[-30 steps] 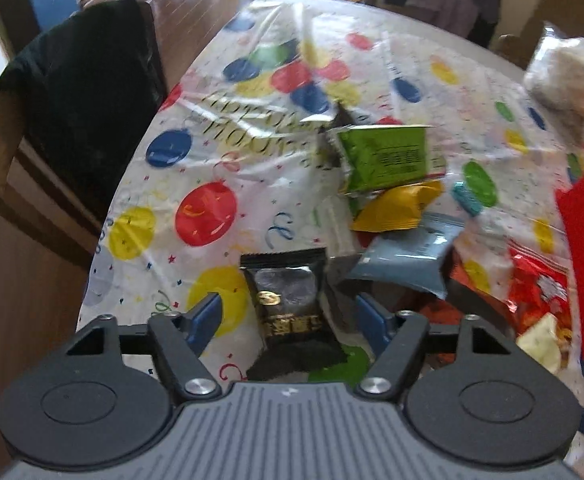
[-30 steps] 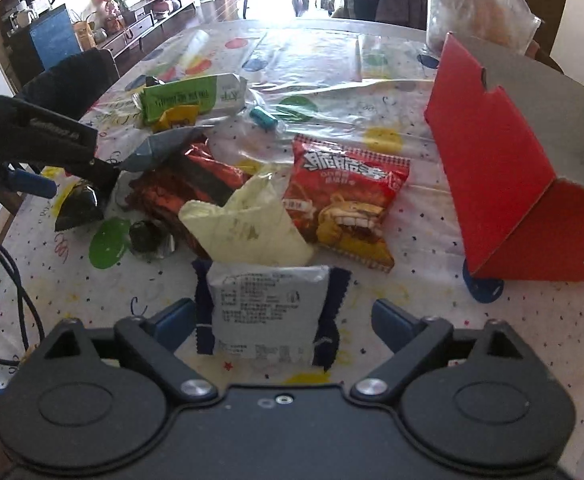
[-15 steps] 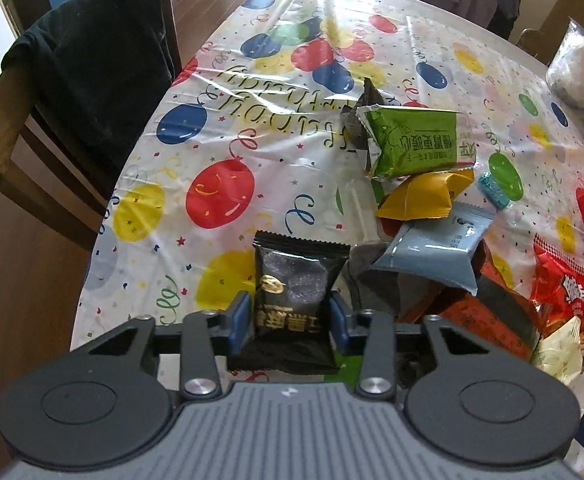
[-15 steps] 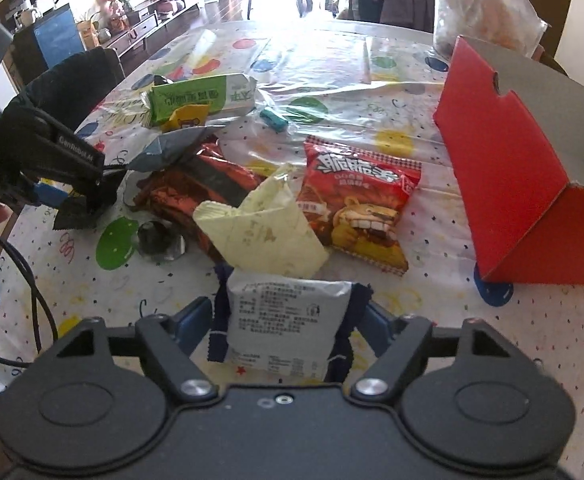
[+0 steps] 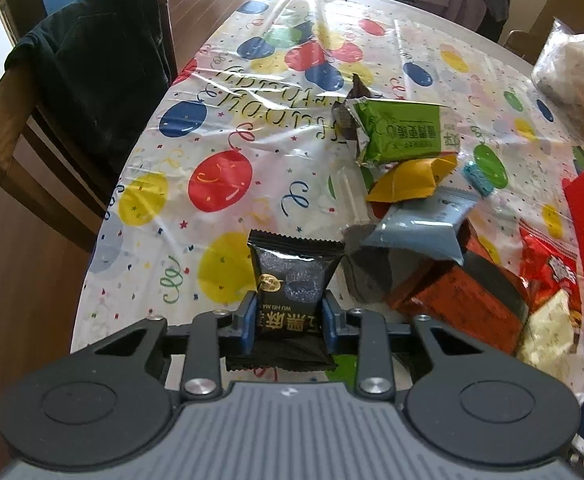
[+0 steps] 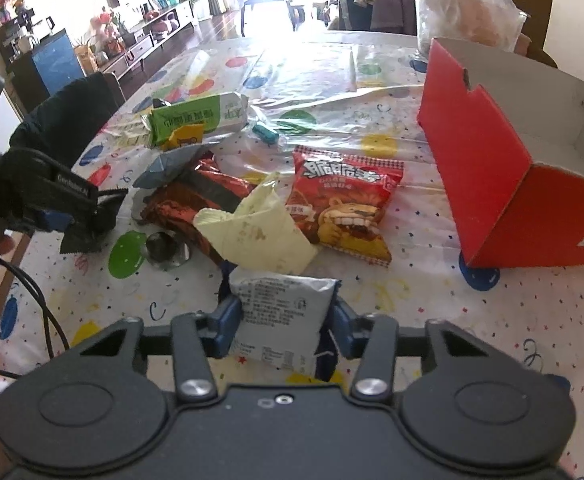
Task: Organize snacks
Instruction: 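Carry both packets into the red box and open both tools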
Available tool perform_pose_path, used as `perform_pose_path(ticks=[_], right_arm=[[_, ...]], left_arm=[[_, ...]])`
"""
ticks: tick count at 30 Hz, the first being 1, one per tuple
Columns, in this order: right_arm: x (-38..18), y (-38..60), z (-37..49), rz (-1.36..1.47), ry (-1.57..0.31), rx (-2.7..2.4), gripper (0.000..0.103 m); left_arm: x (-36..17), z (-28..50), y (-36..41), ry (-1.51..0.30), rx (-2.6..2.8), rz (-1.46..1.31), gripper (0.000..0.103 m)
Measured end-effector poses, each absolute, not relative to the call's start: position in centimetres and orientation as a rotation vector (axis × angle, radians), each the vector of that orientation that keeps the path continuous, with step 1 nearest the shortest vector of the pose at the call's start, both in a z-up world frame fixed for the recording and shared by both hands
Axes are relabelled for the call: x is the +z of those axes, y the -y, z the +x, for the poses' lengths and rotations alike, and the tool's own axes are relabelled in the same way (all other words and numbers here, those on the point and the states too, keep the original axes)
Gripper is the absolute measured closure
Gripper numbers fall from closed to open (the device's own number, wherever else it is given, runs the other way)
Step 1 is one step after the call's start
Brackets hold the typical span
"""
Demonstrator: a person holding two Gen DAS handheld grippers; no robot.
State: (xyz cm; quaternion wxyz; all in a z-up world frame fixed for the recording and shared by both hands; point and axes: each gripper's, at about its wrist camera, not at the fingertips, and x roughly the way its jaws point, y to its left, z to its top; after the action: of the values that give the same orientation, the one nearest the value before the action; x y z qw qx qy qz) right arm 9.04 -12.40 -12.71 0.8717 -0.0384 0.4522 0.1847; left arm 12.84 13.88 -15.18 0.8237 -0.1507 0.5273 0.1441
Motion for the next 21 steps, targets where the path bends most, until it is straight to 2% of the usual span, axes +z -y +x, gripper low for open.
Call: perform_pose_path(ticks=[1,6,10,21], right_arm=[[-12.7,12.5,9.0,-0.078,-0.940,0.386,0.076],[-12.3,13.0,8.5,-0.050,-0.926,0.429,0.089],[-11.6,13.5,8.0,-0.025,-0.903,0.468,0.093],[-9.2,15.0,6.8,-0.013,-0.850,0.523,0.094]], left_arm=[[-15.1,12.6,-13.9,-1.118,0.305,-0.320,0.072],[-14.4,11.3,-13.6,-1.108,0.306,-0.311,0.072],[-13.7,10.2,-13.1,-1.092,0.295,-0.299,0.072],[-10.5,7.0,-9.6,-1.062,0.200,-0.252,0.072]])
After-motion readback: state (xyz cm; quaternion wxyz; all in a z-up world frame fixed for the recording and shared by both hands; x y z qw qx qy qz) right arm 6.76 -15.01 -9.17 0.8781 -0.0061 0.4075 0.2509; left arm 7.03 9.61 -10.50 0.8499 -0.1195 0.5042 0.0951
